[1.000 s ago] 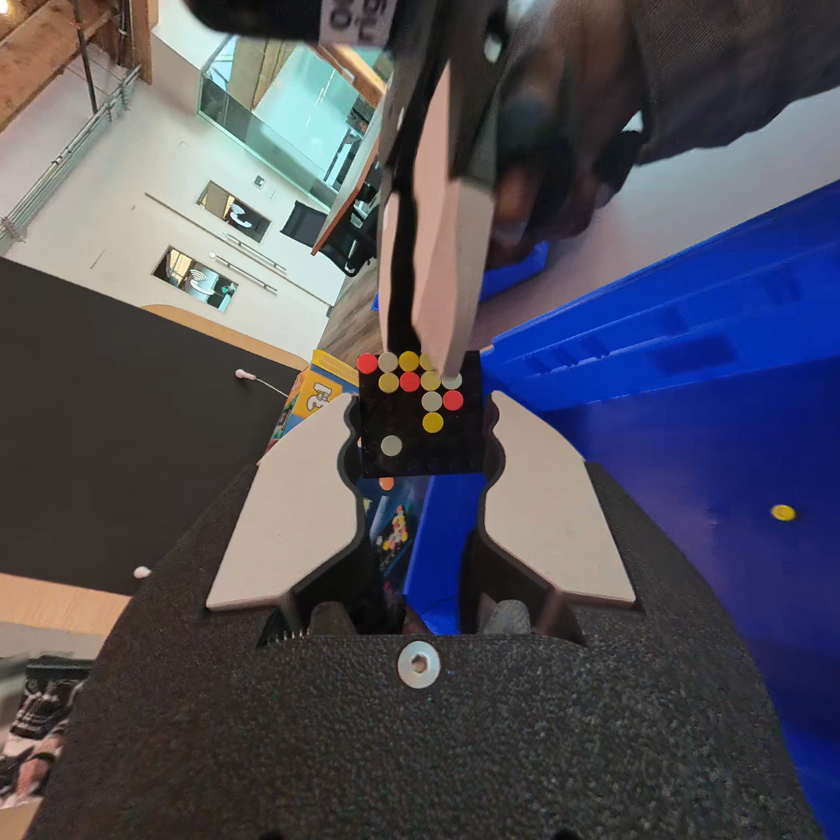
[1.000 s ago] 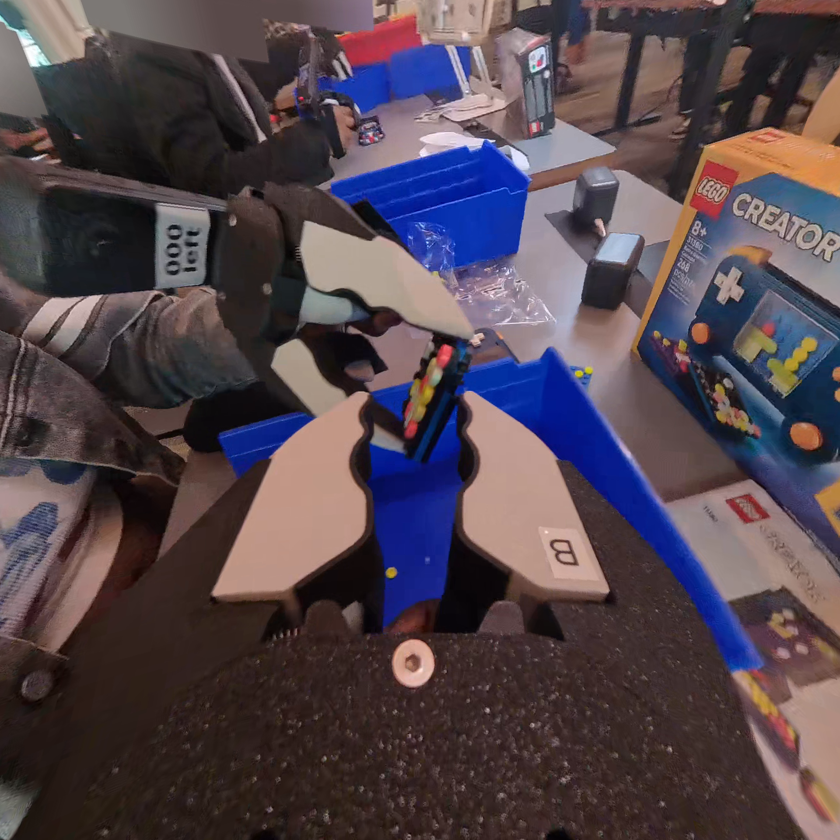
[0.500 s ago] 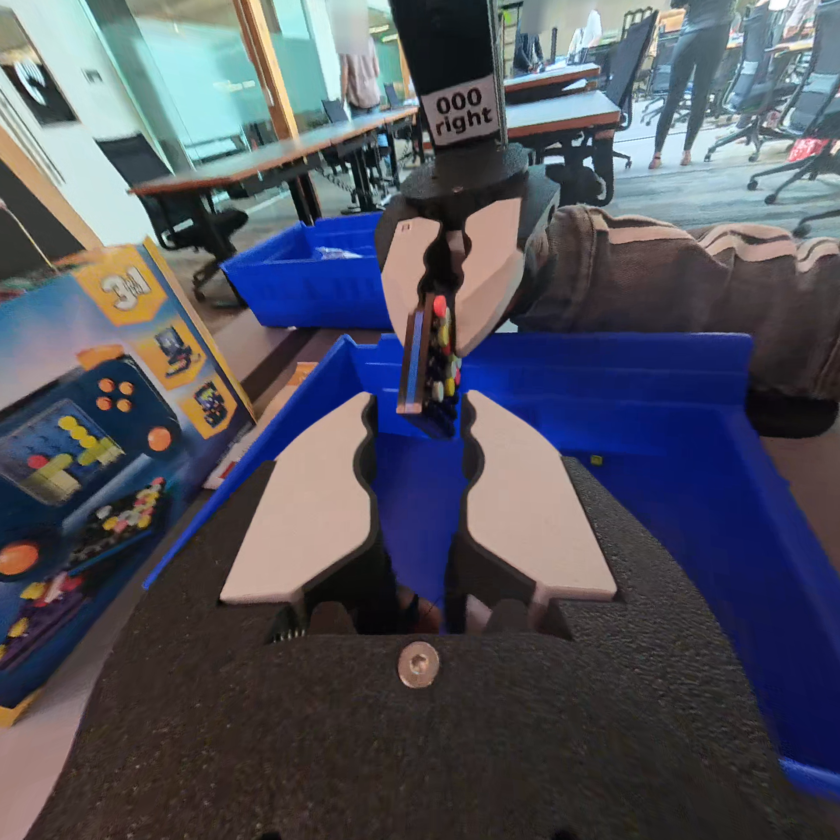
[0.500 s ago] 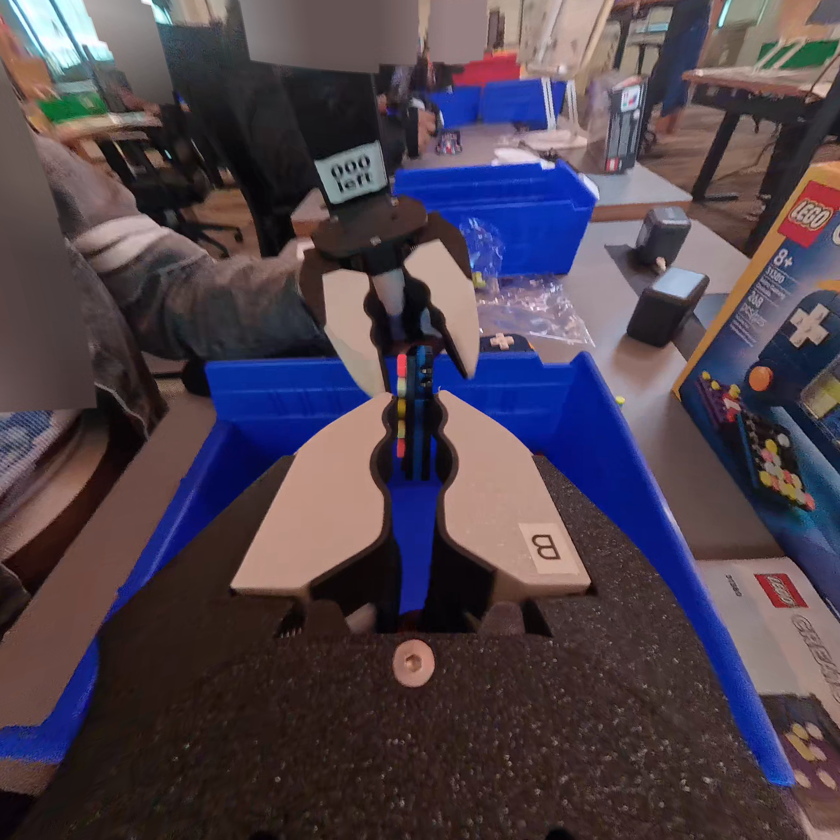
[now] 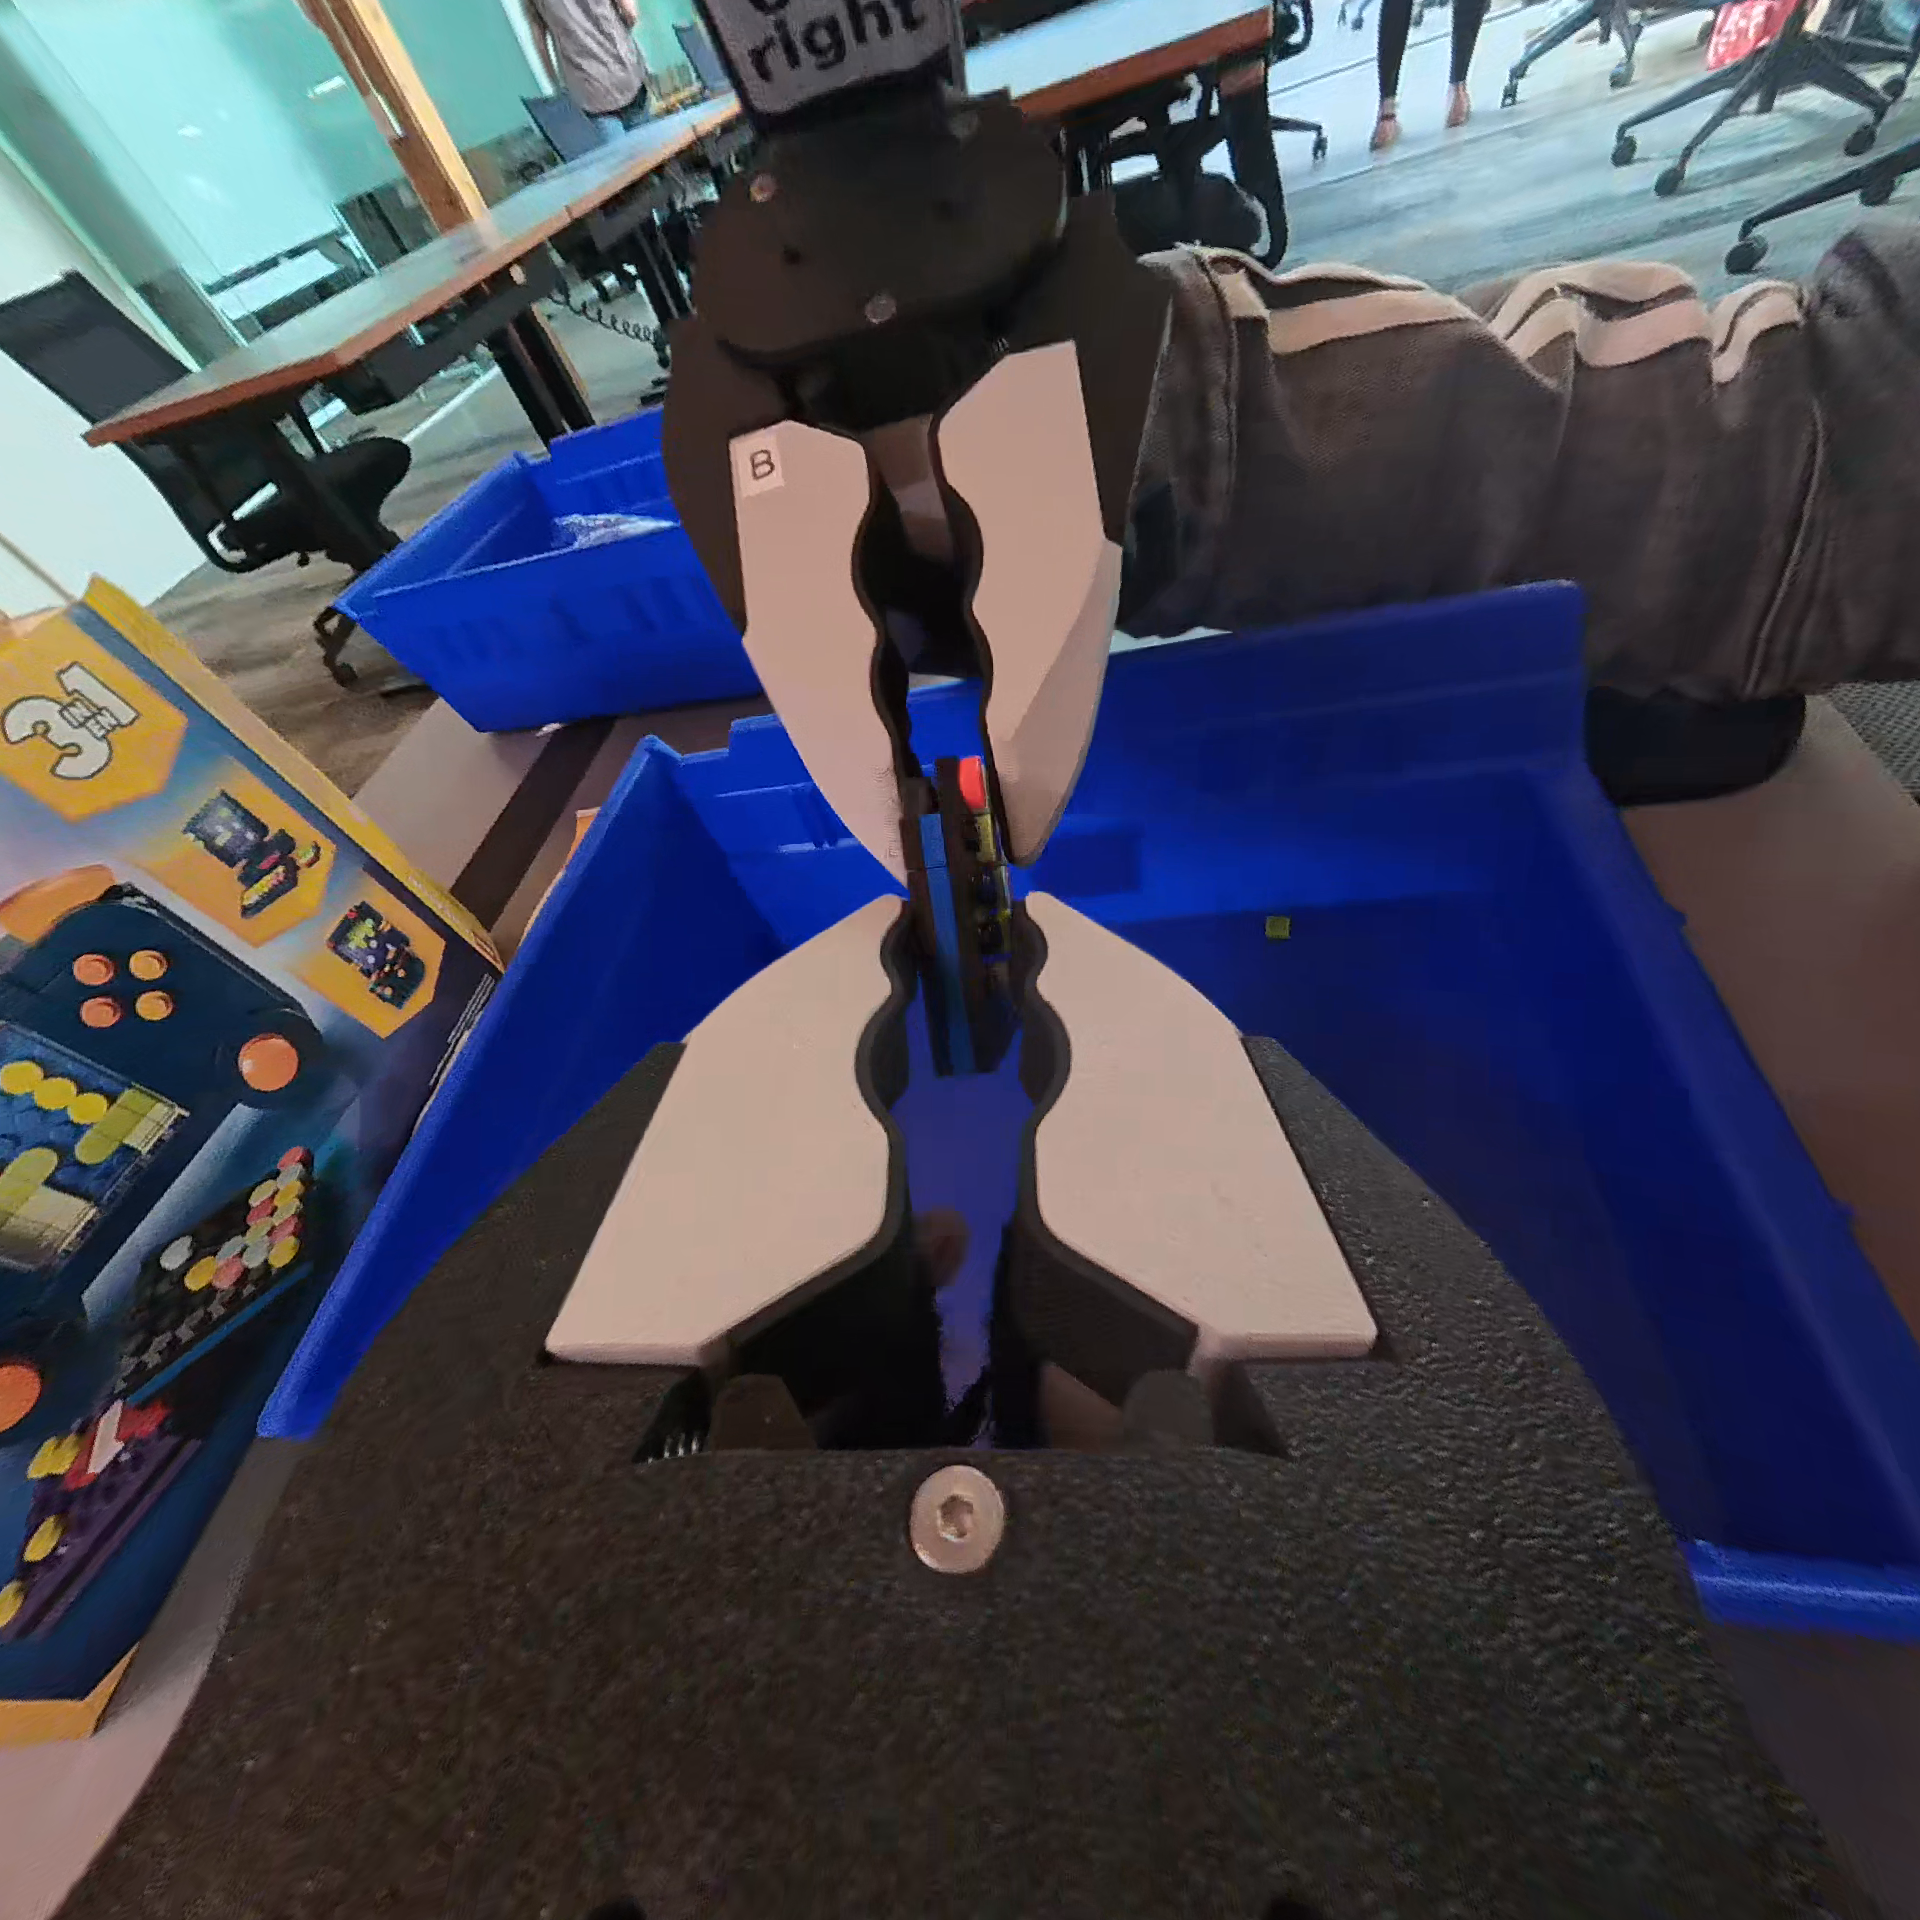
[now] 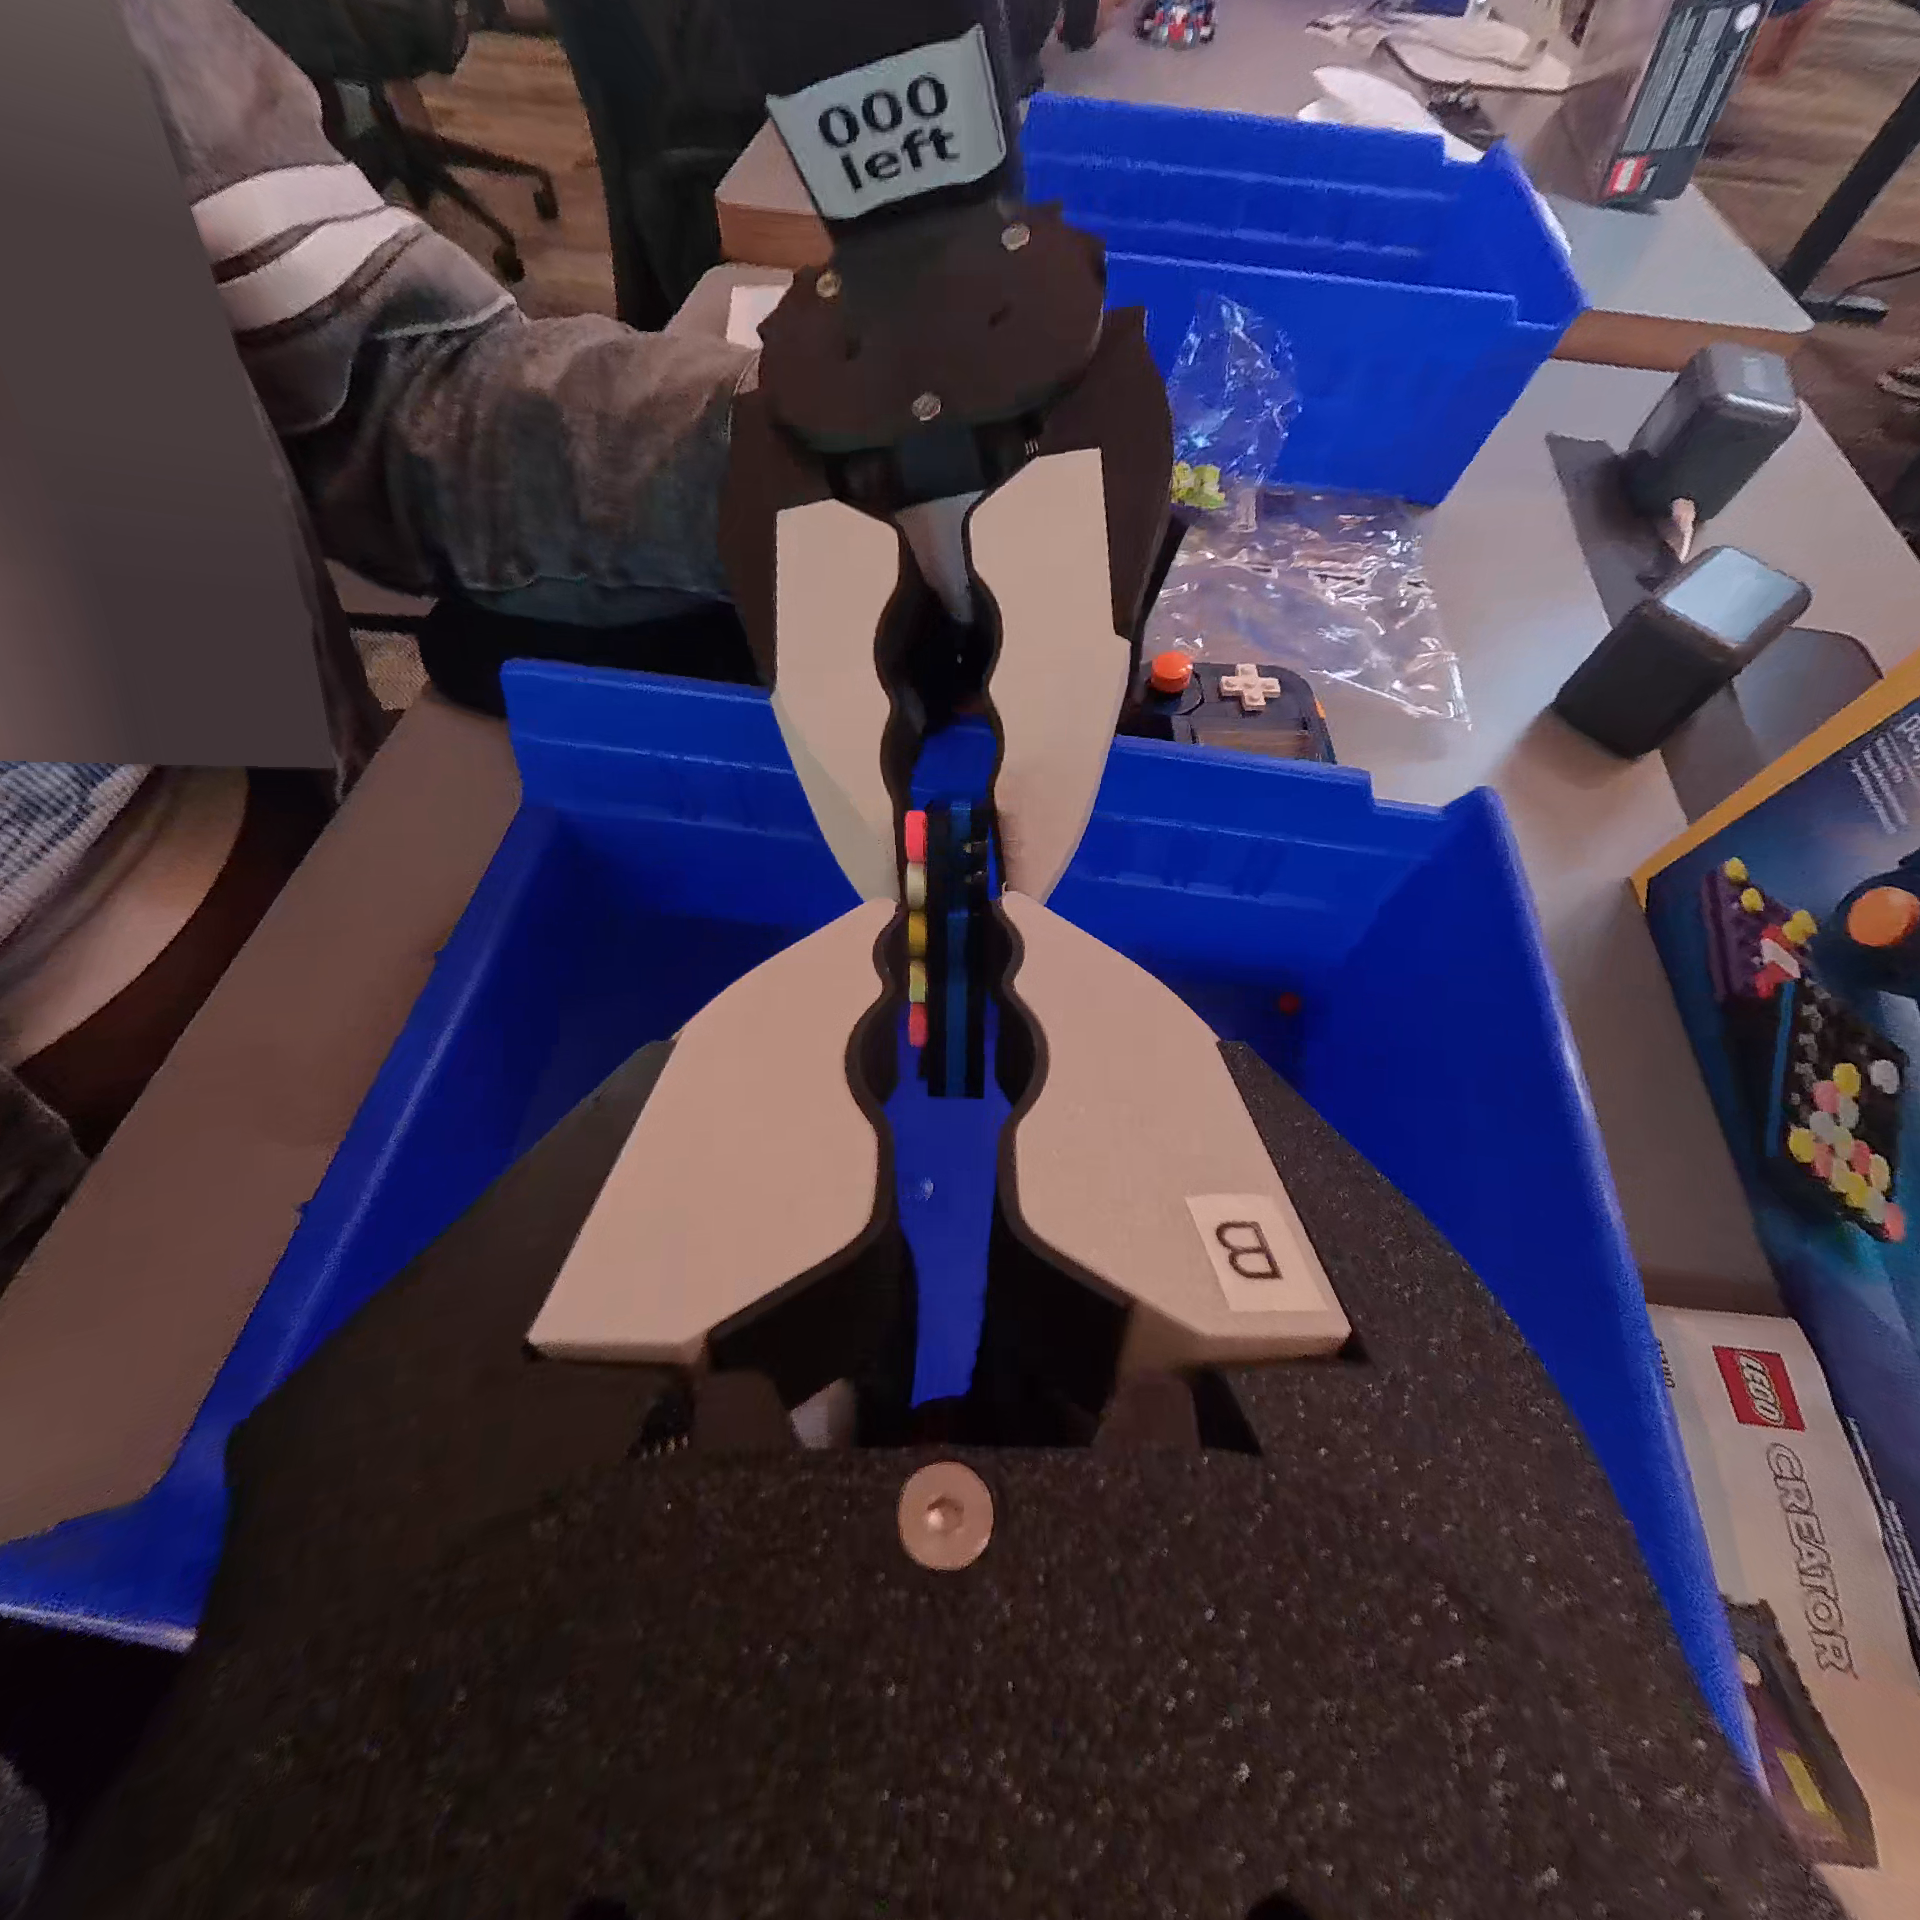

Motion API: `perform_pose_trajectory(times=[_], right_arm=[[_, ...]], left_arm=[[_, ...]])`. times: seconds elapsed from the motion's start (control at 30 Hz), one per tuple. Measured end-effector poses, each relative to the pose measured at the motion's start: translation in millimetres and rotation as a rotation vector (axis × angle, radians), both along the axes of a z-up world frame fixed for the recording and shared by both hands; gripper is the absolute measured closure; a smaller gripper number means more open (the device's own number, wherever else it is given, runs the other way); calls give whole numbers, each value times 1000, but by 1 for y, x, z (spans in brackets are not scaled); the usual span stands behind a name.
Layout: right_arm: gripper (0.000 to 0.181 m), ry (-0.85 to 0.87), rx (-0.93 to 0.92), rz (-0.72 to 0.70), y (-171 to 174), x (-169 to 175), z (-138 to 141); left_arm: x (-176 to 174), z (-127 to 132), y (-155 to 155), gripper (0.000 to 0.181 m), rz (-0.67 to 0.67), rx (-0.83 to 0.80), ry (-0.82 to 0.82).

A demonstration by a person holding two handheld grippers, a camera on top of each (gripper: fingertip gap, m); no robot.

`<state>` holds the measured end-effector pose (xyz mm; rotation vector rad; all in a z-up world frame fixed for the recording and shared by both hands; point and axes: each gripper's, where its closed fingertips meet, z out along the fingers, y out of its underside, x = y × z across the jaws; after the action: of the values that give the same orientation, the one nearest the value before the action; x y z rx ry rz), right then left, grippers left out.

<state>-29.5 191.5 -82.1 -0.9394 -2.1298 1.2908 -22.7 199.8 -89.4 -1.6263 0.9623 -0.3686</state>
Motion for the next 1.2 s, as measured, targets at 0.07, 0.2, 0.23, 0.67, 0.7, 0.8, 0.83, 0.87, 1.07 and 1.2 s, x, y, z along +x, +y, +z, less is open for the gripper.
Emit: perform_pose_trajectory(times=[0.07, 0.2, 0.23, 0.67, 0.7, 0.8, 0.83, 0.87, 1.07, 1.2], right_arm=[[167, 50, 13, -50, 5, -5, 6], [156, 309, 166, -319, 33, -23, 42], [161, 381, 214, -371, 32, -25, 52], [166, 347, 574, -544, 27, -39, 7], [167, 341, 585, -554, 28, -39, 6], [172, 349, 595, -582, 32, -38, 8], [172, 345, 592, -589, 33, -38, 8], [174, 332, 601, -600, 35, -38, 7], [171, 324, 614, -592, 33, -38, 5], [173, 316, 511, -607, 32, -38, 8]], left_arm=[[-6, 6, 6, 168, 74, -51, -68], [-34, 13, 19, 168, 342, -155, -199], [-42, 13, 21, 168, 405, -135, -166], [-48, -13, 27, 168, 559, -93, 37], [-48, -13, 27, 168, 563, -89, 35], [-48, -11, 28, 169, 568, -79, 13], [-49, -11, 28, 169, 576, -72, 10], [-50, -10, 28, 169, 586, -63, 10], [-52, -14, 30, 168, 638, -11, 130], [-52, -14, 30, 168, 642, -3, 134]])
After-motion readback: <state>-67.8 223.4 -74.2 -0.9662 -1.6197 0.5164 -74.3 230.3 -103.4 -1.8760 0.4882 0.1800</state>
